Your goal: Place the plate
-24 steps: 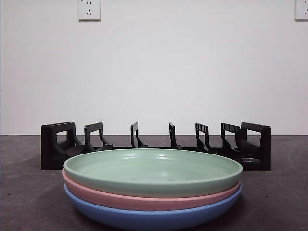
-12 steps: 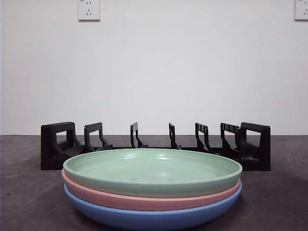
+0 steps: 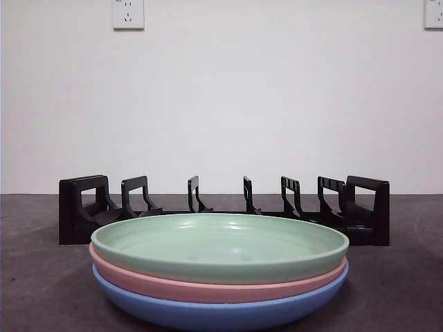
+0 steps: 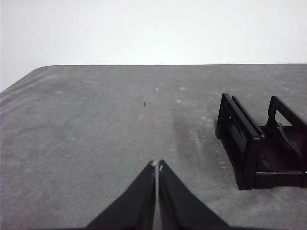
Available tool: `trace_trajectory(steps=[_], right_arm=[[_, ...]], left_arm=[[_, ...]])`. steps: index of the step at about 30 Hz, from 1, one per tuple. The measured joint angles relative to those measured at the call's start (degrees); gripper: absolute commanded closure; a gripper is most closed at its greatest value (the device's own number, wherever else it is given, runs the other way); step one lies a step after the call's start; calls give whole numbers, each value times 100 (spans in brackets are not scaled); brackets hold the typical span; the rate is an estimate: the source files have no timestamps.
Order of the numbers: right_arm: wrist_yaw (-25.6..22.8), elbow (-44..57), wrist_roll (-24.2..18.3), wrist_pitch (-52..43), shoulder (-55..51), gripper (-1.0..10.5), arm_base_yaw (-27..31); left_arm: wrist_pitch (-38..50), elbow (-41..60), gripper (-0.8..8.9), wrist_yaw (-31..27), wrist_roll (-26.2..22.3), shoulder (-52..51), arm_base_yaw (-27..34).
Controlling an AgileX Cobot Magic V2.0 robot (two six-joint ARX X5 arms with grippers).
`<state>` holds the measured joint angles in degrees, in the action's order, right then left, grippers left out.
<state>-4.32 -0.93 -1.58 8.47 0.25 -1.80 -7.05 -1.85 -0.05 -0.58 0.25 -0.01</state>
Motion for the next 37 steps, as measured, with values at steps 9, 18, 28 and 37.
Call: trace_trajectory(steps=[9, 18, 28, 37], right_arm=[[-2, 0, 20, -212, 0, 927, 0], [-2, 0, 33, -212, 0, 927, 0], [-2, 0, 33, -214, 0, 927, 0], [-2, 0, 33, -212, 0, 927, 0]], left_arm=[[0, -2, 806, -2, 0, 0, 0], [0, -2, 806, -2, 0, 0, 0], [0, 0, 806, -2, 0, 0, 0], [0, -2, 806, -2, 0, 0, 0]])
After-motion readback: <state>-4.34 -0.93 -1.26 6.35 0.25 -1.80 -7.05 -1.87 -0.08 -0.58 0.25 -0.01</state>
